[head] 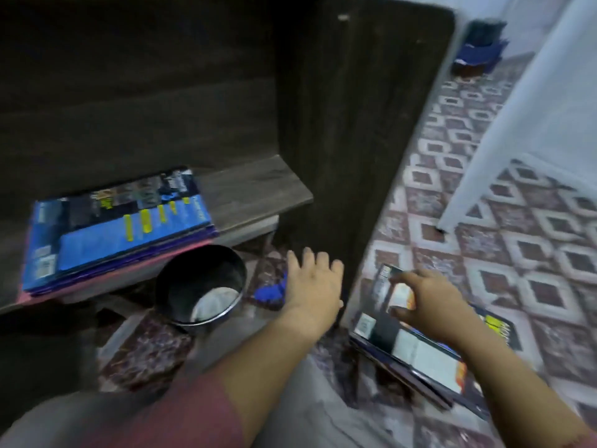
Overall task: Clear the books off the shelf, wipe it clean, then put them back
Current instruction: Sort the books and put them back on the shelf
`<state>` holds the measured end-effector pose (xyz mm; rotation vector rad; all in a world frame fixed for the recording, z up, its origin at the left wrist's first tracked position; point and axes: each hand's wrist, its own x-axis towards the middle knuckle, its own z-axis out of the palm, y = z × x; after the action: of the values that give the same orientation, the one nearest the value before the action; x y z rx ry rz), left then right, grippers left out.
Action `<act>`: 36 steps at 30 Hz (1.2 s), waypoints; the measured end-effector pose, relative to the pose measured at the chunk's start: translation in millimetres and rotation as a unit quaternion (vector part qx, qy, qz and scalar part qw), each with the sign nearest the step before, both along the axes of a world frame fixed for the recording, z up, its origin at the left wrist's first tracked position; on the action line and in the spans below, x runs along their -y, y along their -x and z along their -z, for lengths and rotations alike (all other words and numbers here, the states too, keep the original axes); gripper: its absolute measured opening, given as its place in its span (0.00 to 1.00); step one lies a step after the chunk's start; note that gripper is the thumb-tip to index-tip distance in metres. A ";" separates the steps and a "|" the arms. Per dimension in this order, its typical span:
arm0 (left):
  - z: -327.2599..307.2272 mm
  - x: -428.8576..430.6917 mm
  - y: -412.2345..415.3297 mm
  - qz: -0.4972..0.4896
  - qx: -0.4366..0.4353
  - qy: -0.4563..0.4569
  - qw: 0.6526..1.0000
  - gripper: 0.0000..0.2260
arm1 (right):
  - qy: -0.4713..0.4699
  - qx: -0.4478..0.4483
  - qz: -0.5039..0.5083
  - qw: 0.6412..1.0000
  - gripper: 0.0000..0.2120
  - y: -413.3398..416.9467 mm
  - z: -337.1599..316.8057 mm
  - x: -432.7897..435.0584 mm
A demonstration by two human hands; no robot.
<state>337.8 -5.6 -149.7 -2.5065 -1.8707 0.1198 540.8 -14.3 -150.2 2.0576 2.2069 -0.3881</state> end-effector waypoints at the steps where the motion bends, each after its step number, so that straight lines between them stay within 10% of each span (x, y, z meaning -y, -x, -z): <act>1: 4.2 3.0 -25.8 0.028 0.010 0.014 0.999 0.27 | 0.010 0.006 0.034 0.999 0.28 -26.0 7.3 8.6; 13: 82.3 7.5 -91.2 0.172 -0.006 0.129 0.977 0.27 | 0.079 0.062 0.055 0.993 0.56 -83.9 134.2 76.8; 26: 98.6 -5.5 -92.5 0.190 0.005 0.122 0.974 0.30 | 0.128 0.101 -0.069 0.984 0.36 -106.5 94.1 36.0; 36: 28.5 -22.6 -89.6 0.237 0.146 -0.120 0.953 0.33 | -0.079 0.157 -0.067 0.982 0.13 -96.7 -38.9 22.5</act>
<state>427.4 17.0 -178.2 -2.8159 -1.1920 -0.4750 637.5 -36.8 -111.3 1.8694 2.2208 0.1204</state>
